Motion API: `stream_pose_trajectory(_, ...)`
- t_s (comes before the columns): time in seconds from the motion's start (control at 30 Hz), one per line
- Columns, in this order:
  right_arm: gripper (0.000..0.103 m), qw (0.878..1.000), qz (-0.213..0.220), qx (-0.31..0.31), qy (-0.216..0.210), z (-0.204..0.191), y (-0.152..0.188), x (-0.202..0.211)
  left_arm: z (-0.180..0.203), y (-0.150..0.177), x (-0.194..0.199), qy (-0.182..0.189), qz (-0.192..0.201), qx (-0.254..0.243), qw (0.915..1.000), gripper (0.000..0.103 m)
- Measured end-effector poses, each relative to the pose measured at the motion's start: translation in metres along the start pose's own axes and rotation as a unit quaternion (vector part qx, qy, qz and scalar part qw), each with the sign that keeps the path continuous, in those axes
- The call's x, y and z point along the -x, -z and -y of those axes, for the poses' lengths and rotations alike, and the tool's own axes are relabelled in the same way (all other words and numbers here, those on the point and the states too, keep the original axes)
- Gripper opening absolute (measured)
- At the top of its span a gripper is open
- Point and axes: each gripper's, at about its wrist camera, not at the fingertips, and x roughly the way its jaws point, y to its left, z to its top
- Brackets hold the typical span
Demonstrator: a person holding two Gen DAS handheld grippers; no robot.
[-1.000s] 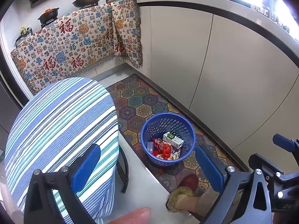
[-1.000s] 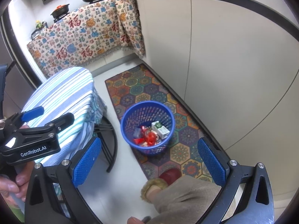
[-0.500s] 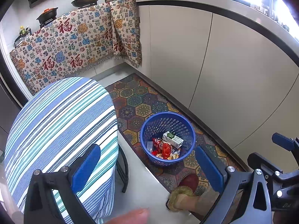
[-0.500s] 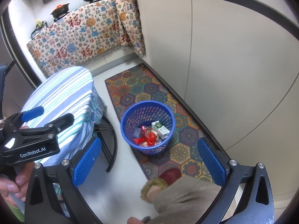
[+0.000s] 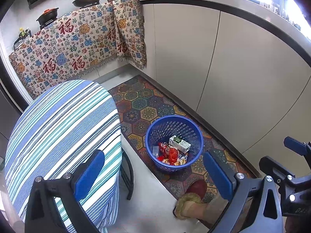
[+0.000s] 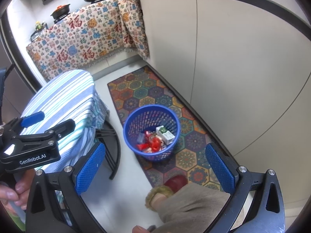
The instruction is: Collect trash
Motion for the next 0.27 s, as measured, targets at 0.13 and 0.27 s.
stream_pose_trajectory(0.13,0.103,1.000,-0.002,-0.003,-0.001,0.0024,-0.0001,-0.0005,-0.0022,0.0010,0.0007,0.012,0.002,0.004,0.9999,0.103)
stream_pose_trajectory(0.27,0.103,1.000,-0.003,-0.005,0.001,0.0053,-0.0010,-0.0013,0.0021,0.0020,0.0012,0.005,0.009,-0.003,0.9999,0.103)
